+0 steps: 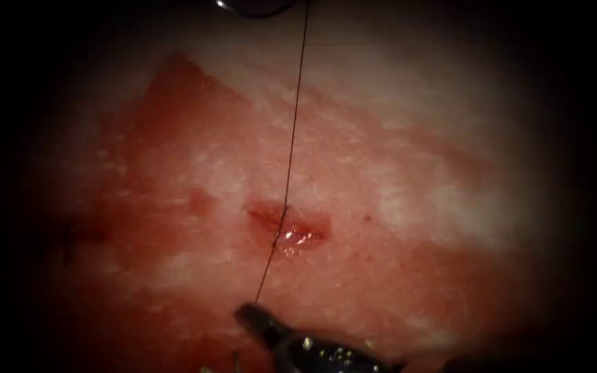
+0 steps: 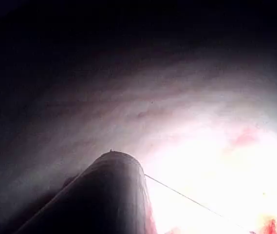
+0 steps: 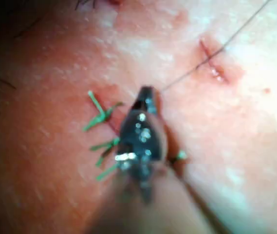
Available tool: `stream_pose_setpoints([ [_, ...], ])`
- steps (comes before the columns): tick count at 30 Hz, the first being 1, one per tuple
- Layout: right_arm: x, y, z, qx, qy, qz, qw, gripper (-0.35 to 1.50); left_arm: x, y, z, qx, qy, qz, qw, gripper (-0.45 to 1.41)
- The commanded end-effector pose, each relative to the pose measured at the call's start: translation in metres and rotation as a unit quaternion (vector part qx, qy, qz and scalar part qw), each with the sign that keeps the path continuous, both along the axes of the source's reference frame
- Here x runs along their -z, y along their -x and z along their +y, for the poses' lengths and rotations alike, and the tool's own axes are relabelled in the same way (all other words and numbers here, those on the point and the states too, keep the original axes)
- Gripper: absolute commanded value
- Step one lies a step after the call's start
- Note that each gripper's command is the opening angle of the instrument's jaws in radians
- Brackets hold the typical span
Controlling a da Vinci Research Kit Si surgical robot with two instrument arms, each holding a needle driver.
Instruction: Wound Closure
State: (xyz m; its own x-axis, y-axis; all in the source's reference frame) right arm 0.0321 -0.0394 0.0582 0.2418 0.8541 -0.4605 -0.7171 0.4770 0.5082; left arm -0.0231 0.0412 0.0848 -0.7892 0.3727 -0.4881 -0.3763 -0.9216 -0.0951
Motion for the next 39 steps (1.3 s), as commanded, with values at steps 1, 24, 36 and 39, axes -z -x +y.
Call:
stream_pose_setpoints([
  [1, -0.0004, -0.0002, -0.0011, 0.001, -0.002, 0.000, 1.000, -0.35, -0.0006, 0.0005, -0.0001, 0.000, -0.001, 0.000, 1.000, -0.45],
  [24, 0.0039, 0.0036, 0.0022, -0.043, 0.041, 0.062, 0.996, 0.93, 0.0144, -0.0071, -0.0104, -0.009, -0.067, 0.016, 0.998, -0.45],
  [36, 0.0013, 0.0037, 0.0077, 0.015, 0.057, 0.124, 0.991, 0.05, 0.0178, -0.0060, -0.0197, -0.031, -0.075, 0.011, 0.997, -0.45],
  [39, -0.0004, 0.0039, 0.0086, 0.023, 0.059, 0.132, 0.989, -0.11, 0.0176, -0.0059, -0.0215, -0.036, -0.072, 0.007, 0.997, -0.45],
])
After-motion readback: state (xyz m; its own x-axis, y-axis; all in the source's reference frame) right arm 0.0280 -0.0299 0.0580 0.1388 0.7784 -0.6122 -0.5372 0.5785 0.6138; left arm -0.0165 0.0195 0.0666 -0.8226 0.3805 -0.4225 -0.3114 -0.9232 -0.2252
